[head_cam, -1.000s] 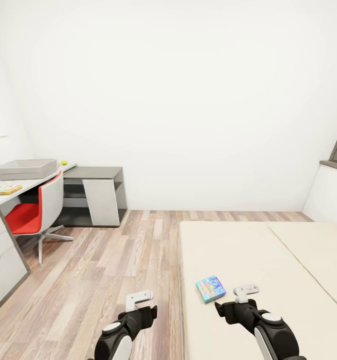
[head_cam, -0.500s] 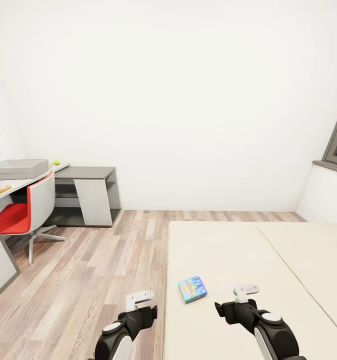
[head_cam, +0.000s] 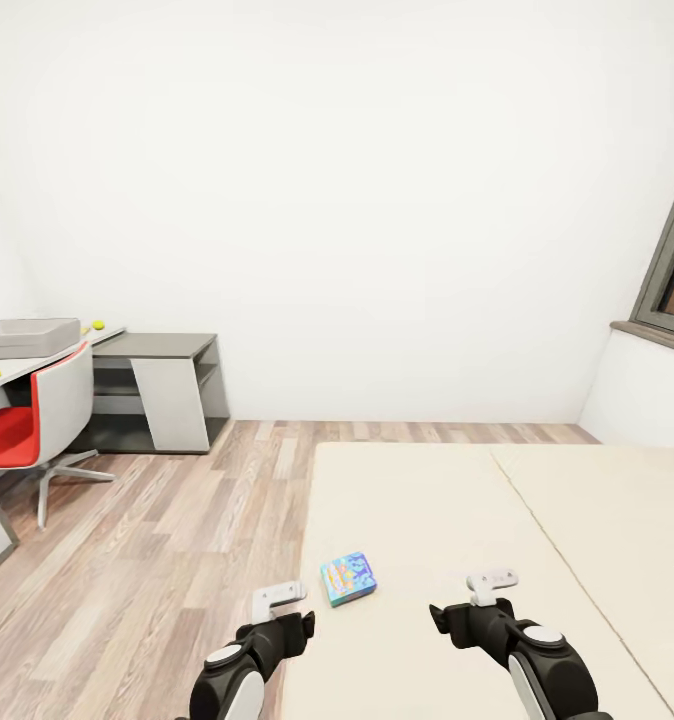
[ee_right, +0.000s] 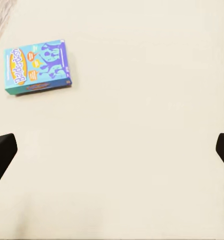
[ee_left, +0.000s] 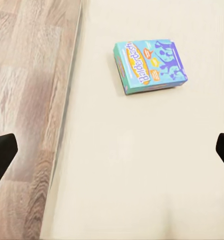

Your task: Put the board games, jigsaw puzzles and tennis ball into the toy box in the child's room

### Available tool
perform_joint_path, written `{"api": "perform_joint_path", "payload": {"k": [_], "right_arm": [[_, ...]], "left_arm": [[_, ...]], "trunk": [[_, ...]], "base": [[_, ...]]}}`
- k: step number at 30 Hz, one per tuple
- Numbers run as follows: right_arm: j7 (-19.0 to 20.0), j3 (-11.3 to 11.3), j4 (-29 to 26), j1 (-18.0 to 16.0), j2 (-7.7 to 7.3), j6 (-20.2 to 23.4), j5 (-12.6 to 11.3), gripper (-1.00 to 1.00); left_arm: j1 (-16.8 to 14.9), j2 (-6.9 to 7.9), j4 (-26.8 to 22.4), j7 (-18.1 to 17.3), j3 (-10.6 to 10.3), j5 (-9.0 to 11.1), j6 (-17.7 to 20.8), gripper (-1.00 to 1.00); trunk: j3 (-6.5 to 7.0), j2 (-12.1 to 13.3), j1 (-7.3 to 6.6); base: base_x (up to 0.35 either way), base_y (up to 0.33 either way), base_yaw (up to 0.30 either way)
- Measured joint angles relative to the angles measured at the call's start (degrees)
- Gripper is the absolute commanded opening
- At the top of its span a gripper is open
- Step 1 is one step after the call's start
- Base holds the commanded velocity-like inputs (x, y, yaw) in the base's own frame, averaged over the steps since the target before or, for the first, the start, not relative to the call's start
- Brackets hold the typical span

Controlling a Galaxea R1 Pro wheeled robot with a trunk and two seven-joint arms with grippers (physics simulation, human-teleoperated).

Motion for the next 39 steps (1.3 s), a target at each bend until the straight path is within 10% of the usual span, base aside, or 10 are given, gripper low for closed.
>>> {"api": "perform_joint_path", "payload": {"k": [39], "right_arm": [[0.01, -0.01, 0.0, 0.0, -0.02, -0.02, -0.07, 1.0]], "left_arm": [[0.02, 0.06, -0.01, -0.01, 0.03, 0.03, -0.06, 1.0]], "trunk": [[0.0, 0.0, 0.0]], "base": [[0.0, -0.172, -0.003]]}}
